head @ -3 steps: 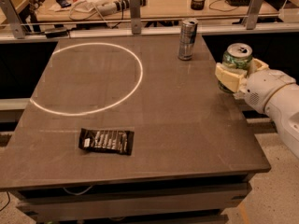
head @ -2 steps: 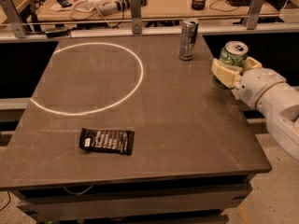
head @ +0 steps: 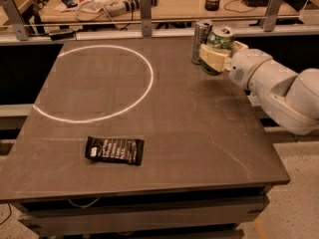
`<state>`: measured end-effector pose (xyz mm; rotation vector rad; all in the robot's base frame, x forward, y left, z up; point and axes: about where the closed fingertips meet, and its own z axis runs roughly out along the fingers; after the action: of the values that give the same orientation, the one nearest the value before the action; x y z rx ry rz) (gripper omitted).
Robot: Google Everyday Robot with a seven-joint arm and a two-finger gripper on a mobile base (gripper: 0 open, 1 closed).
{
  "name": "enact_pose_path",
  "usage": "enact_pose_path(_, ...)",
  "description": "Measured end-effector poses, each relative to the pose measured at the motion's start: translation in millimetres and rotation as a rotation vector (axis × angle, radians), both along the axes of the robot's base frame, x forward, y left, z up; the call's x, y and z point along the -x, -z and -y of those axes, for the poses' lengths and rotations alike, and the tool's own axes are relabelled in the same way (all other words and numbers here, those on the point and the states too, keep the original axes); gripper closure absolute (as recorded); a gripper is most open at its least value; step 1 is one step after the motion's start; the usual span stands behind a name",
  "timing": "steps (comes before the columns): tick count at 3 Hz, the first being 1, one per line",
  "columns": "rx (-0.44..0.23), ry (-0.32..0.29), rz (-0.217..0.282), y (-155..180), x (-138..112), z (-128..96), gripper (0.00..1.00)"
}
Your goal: Move green can near redbull can
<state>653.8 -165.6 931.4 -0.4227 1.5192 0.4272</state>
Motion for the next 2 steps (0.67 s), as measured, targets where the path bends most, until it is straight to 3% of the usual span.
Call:
enact_pose_path(1, 0.043, -0.073, -0.055, 0, -19, -27, 1.0)
enact_pose_path(2, 0.084, -0.012, -0.126, 22, -29, 10, 1.0)
